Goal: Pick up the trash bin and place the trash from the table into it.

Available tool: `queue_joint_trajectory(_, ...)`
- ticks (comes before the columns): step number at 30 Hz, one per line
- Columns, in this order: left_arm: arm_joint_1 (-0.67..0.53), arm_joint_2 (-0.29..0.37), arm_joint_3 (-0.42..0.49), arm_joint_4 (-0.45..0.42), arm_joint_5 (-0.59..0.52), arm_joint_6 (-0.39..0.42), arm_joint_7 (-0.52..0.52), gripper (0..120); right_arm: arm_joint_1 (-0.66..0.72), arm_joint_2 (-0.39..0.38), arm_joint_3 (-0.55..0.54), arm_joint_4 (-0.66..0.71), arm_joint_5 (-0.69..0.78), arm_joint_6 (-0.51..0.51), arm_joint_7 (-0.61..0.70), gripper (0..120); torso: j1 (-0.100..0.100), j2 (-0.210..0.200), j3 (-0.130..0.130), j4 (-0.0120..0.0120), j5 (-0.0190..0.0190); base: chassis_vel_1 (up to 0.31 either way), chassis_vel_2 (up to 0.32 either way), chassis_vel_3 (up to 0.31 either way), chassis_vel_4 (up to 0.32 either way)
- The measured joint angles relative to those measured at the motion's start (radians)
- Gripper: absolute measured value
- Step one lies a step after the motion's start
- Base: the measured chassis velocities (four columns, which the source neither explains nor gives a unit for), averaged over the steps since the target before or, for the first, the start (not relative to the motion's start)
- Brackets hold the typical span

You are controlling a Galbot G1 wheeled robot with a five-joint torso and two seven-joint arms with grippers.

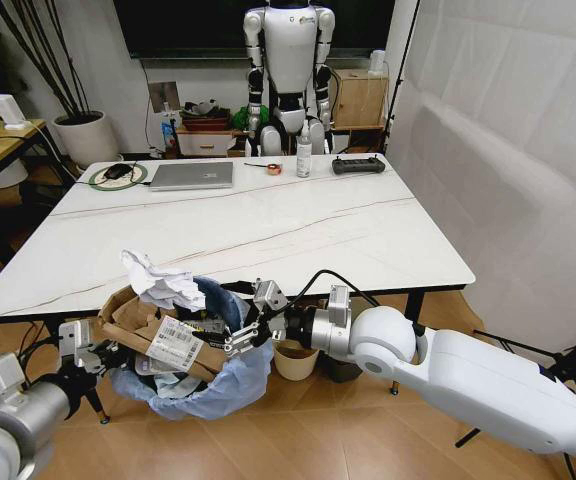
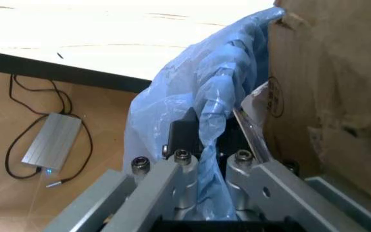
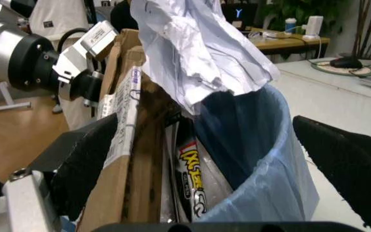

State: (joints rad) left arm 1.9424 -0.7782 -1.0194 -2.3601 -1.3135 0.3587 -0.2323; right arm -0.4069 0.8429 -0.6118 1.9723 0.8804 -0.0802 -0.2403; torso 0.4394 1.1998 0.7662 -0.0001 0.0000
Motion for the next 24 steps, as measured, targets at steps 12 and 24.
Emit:
queue_joint_trajectory(12, 0.001, -0.002, 0.006, 0.000, 0.006, 0.000, 0.002, 0, -0.041, -0.028, 0.053, 0.007, -0.009, 0.004, 0.000, 100, 0.000, 0.000, 0.000, 0.0000, 0.0000, 0.000, 0.000, 0.000, 0.000)
queue_joint_trajectory(24, 0.006, -0.001, 0.000, -0.003, 0.007, 0.000, 0.003, 0, -0.058, -0.039, 0.079, 0.010, -0.018, 0.008, -0.002, 100, 0.000, 0.000, 0.000, 0.0001, -0.0002, 0.000, 0.000, 0.000, 0.000)
